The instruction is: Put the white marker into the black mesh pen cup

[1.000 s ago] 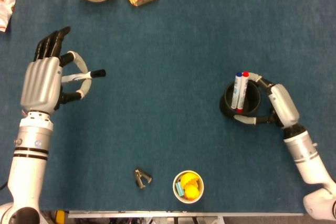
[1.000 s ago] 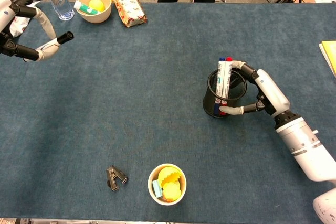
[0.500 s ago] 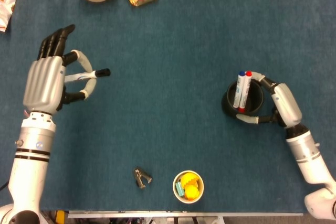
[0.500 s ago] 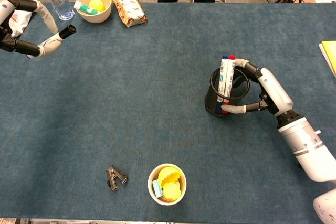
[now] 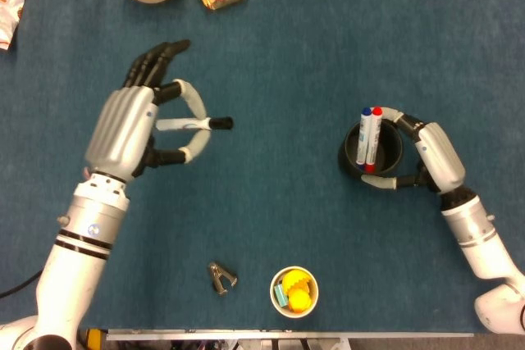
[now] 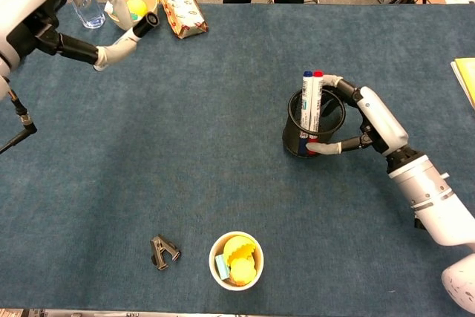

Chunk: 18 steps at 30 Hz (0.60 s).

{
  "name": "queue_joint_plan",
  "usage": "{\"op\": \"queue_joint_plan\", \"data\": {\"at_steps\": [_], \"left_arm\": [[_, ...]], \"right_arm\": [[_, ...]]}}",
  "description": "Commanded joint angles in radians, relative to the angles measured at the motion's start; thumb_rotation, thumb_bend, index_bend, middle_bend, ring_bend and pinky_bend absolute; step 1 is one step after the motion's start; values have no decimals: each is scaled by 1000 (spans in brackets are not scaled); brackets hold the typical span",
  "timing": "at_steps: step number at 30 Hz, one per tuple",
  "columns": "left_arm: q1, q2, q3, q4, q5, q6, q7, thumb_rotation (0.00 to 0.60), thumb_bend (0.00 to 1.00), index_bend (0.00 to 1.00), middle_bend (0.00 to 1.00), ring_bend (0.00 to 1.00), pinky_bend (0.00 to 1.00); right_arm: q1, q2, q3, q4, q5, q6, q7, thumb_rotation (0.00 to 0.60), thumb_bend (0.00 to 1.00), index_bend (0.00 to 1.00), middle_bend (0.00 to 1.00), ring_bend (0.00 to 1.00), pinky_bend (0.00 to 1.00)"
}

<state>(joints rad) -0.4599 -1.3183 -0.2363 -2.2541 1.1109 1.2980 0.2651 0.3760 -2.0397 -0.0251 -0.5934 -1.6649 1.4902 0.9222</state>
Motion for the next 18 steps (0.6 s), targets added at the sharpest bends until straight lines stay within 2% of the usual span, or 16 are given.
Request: {"op": "queue_joint_plan", "data": {"at_steps": [1,18], "left_arm": [[-13,-9,0,-21,-15,-29,-38,600,361,609,96,0,15],[-68,-90,-5,10,27,-114,-193,600,361,609,108,0,15]], "right_arm": [[7,-3,-1,-7,-3,-2,-3,600,0,360,515,467,433],[40,-45,-13,-30,-19,-13,8,600,0,361,515,467,432]]}}
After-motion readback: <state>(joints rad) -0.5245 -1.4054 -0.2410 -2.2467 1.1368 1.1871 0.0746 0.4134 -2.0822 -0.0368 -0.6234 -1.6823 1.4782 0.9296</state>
